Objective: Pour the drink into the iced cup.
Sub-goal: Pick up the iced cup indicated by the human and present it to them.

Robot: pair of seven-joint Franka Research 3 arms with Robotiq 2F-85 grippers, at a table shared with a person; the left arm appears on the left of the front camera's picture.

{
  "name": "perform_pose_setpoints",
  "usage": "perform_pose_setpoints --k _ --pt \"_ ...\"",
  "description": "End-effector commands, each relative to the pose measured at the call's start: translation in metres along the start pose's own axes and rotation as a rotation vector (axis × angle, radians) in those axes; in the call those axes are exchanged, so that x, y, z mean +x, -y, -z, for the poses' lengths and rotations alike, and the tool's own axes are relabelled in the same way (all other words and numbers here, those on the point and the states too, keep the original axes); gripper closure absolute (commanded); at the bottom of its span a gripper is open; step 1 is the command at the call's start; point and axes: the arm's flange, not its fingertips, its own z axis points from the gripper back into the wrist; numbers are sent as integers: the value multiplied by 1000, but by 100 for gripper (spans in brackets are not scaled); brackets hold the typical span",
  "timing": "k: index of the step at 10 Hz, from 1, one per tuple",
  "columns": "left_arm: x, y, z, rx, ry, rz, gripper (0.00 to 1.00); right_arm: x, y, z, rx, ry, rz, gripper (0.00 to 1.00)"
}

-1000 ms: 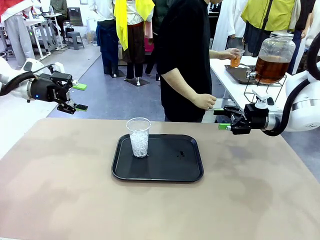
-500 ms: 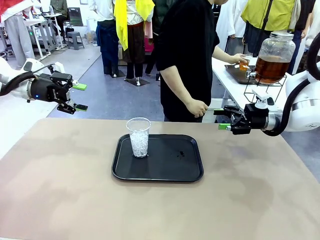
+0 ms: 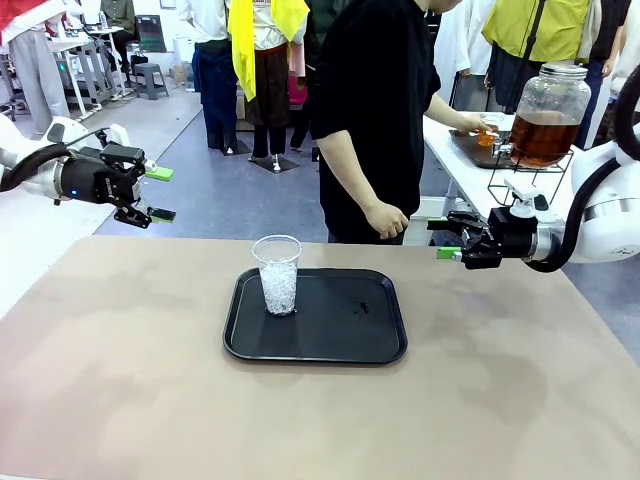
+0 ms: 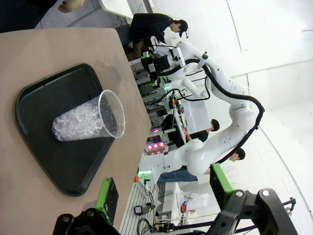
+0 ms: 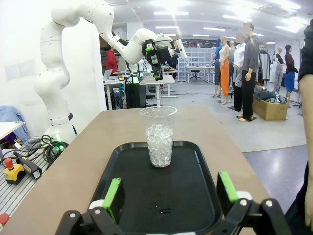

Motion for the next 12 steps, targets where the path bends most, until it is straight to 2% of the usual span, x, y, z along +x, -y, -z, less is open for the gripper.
perform_pose_setpoints --k 1,12 --pt "0 0 -1 2 -2 3 0 4 5 2 2 -8 0 0" --pt "0 0 -1 2 -2 3 0 4 5 2 2 -8 0 0"
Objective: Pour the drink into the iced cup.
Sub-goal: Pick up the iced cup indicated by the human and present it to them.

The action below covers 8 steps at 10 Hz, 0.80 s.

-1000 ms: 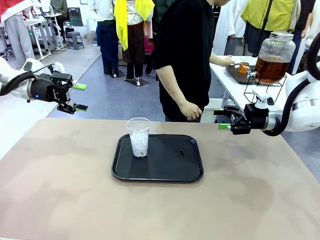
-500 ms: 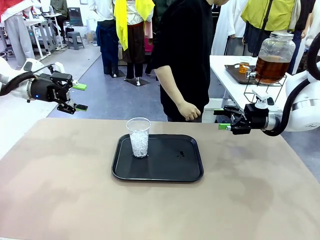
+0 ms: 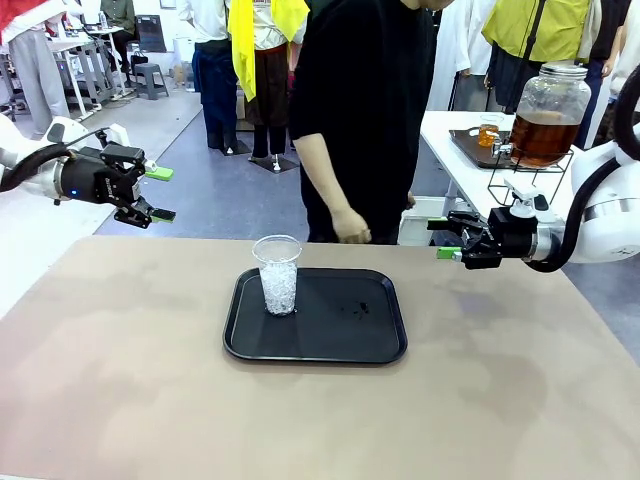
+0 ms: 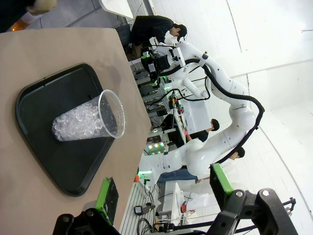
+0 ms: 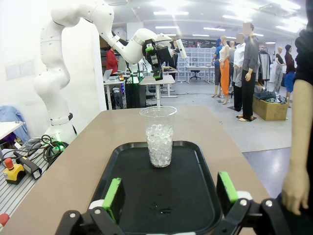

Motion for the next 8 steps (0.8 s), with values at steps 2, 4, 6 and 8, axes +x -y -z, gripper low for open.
perform_pose_setpoints --k 2,4,6,8 --pt "0 0 -1 2 -2 3 0 4 5 2 2 -8 0 0" --pt "0 0 -1 2 -2 3 0 4 5 2 2 -8 0 0" --pt "0 0 -1 2 -2 3 0 4 5 2 2 -8 0 0" --pt "0 0 -1 2 -2 3 0 4 5 2 2 -8 0 0"
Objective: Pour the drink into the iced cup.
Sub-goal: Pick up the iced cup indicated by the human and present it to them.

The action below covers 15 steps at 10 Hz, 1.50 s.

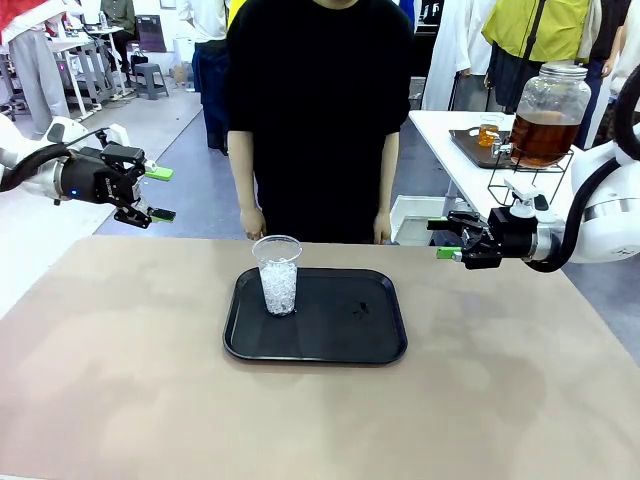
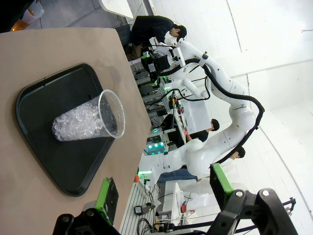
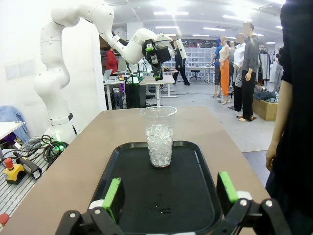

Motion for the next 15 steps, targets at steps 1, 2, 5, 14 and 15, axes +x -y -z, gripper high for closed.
perform_pose_setpoints --k 1,2,5,14,15 --pt "0 0 -1 2 -2 3 0 4 5 2 2 -8 0 0" --pt "0 0 -1 2 -2 3 0 4 5 2 2 -8 0 0" --pt "0 0 -1 2 -2 3 0 4 5 2 2 -8 0 0" --pt "0 0 -1 2 -2 3 0 4 5 2 2 -8 0 0" --pt "0 0 -1 2 -2 3 0 4 5 2 2 -8 0 0"
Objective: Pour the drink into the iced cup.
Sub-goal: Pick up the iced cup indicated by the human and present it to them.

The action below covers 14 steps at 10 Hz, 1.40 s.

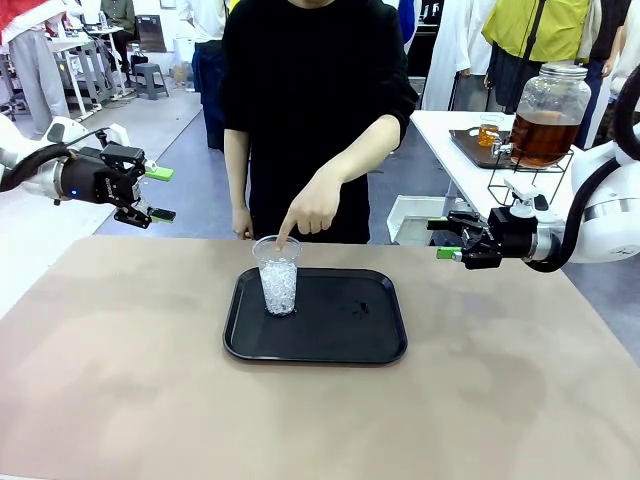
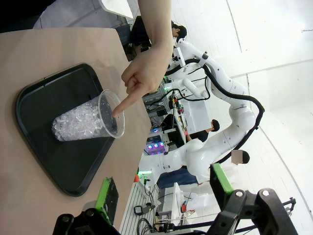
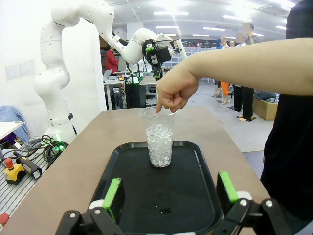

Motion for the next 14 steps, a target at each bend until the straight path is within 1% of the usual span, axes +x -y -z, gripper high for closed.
perform_pose_setpoints --k 1,7,8,10,11,12,14 --pt "0 0 -1 2 -2 3 0 4 5 2 2 -8 0 0" --pt "0 0 0 0 0 0 0 4 5 2 2 -8 0 0" --pt "6 0 -1 0 20 68 0 4 5 2 2 -8 0 0" --pt "19 -1 -1 26 93 282 0 4 5 2 2 -8 0 0" --pt "25 -3 0 52 109 397 0 4 5 2 2 -8 0 0" --pt "29 -3 1 66 124 477 0 4 5 2 2 -8 0 0" --pt "31 -9 2 156 162 625 0 4 5 2 2 -8 0 0"
